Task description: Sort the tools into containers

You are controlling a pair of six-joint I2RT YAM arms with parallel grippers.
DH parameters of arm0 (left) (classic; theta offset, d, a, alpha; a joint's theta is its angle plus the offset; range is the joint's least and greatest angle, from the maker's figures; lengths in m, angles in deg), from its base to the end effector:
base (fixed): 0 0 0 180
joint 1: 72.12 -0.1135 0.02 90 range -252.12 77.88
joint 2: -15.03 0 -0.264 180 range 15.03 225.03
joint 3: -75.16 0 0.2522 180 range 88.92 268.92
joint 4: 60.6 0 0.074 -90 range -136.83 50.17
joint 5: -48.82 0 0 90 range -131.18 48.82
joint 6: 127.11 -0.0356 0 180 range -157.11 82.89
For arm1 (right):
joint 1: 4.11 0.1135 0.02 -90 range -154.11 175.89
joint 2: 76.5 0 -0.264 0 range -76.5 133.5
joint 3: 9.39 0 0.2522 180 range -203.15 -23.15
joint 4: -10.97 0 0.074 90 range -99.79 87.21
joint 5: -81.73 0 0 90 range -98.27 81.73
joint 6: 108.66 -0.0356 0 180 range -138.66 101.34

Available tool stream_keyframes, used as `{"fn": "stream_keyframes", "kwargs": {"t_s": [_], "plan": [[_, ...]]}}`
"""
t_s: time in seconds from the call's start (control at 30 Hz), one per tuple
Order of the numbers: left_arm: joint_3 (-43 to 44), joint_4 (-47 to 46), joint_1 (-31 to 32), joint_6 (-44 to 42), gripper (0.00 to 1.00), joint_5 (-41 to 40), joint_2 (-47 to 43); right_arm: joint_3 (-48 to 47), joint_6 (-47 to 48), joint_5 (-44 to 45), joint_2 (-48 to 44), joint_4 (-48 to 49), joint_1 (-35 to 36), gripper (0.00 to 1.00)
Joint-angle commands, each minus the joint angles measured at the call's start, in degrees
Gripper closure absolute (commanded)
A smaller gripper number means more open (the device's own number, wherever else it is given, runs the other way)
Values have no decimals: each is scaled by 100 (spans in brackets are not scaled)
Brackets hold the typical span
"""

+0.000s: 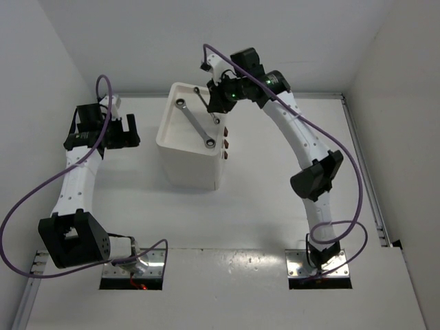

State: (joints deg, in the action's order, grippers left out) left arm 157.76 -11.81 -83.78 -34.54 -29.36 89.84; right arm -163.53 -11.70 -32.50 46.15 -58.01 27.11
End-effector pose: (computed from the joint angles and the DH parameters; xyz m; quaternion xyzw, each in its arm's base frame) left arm 0.2785 0.0500 0.3311 -0.0697 0.9034 -0.0607 0.4186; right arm 0.3875 0.2519 0.4027 -0.3745 0.7983 0.2749 0.3833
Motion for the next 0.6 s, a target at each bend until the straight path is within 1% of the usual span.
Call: {"fn": "stream_keyframes", "kwargs": {"t_s": [0.0, 0.23, 0.3, 0.57], "plan": [[7, -154, -108, -54, 0, -144, -71, -324, -371, 129, 215, 634, 77, 100], [-107, -154, -108, -107, 0, -197, -124, -376, -670, 129, 681, 758, 24, 100], [-107, -154, -108, -107, 0, -197, -124, -237, -740, 129, 821, 758, -37, 100], [-160, -154, -108, -107, 0, -197, -124, -52, -881, 76, 936, 758, -90, 100]]}}
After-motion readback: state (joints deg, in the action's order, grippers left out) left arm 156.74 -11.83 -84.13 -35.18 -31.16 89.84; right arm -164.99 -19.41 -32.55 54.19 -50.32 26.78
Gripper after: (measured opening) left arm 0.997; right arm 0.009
